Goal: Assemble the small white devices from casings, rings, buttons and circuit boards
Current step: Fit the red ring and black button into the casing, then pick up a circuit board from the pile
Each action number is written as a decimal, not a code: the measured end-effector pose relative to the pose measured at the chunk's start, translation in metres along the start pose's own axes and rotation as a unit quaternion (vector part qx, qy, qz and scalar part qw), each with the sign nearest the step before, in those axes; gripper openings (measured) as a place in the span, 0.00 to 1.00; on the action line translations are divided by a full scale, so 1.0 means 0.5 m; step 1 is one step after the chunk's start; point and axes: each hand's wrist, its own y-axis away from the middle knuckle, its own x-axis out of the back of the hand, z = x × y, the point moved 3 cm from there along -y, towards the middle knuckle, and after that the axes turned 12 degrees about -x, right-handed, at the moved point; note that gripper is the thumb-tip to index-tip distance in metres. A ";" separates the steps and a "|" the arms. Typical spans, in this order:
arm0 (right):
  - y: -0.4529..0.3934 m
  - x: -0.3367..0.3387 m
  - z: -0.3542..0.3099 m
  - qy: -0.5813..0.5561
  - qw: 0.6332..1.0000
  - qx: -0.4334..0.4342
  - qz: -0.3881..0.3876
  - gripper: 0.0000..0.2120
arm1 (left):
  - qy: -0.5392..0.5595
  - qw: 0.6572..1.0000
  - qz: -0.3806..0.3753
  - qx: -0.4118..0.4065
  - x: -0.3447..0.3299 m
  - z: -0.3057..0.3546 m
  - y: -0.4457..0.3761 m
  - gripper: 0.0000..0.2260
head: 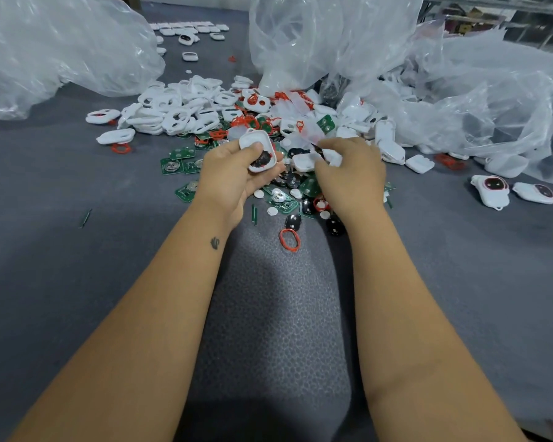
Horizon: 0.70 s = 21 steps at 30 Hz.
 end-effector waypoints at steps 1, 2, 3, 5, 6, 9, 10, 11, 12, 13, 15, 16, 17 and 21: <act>0.003 -0.005 -0.003 0.036 0.999 0.019 -0.008 0.15 | -0.002 1.000 0.004 0.001 0.000 0.000 0.000 0.06; 0.004 -0.009 -0.005 0.068 0.997 0.033 -0.016 0.15 | -0.003 1.000 0.009 0.002 0.001 0.000 -0.001 0.06; 0.004 -0.012 -0.006 0.091 0.995 0.042 -0.022 0.14 | -0.004 1.000 0.013 0.002 0.002 0.000 -0.001 0.06; 0.004 -0.011 -0.007 0.089 0.994 0.049 -0.028 0.10 | -0.001 1.000 0.021 0.002 0.003 0.000 -0.002 0.06; 0.004 -0.010 -0.009 0.068 0.996 0.050 -0.032 0.08 | 0.003 1.000 0.025 0.002 0.003 0.000 -0.001 0.07; 0.012 -0.007 -0.020 0.006 0.998 0.055 -0.036 0.05 | 0.015 0.999 0.043 -0.011 0.004 0.003 -0.002 0.08; 0.014 -0.004 -0.022 -0.009 0.999 0.048 -0.020 0.06 | 0.020 0.998 0.051 -0.020 0.006 0.004 -0.003 0.08; 0.013 0.000 -0.022 -0.019 0.999 0.036 0.007 0.07 | 0.027 0.998 0.058 -0.027 0.008 0.005 -0.004 0.08; 0.010 0.006 -0.019 -0.018 0.999 0.020 0.038 0.09 | 0.034 0.997 0.064 -0.032 0.010 0.006 -0.005 0.08; 0.006 0.011 -0.014 -0.006 0.998 0.001 0.067 0.11 | 0.040 0.996 0.066 -0.036 0.011 0.007 -0.005 0.08; -0.001 0.017 -0.001 0.031 0.994 -0.033 0.096 0.14 | 0.044 0.996 0.066 -0.040 0.013 0.008 -0.005 0.08; -0.002 0.019 0.003 0.047 0.993 -0.044 0.100 0.15 | 0.042 0.996 0.065 -0.042 0.014 0.008 -0.004 0.08; -0.002 0.021 0.005 0.056 0.992 -0.048 0.102 0.15 | 0.039 0.996 0.065 -0.042 0.014 0.007 -0.004 0.09; 0.005 0.023 -0.013 0.074 0.995 -0.001 0.064 0.12 | 0.030 0.997 0.064 -0.039 0.011 0.006 -0.003 0.09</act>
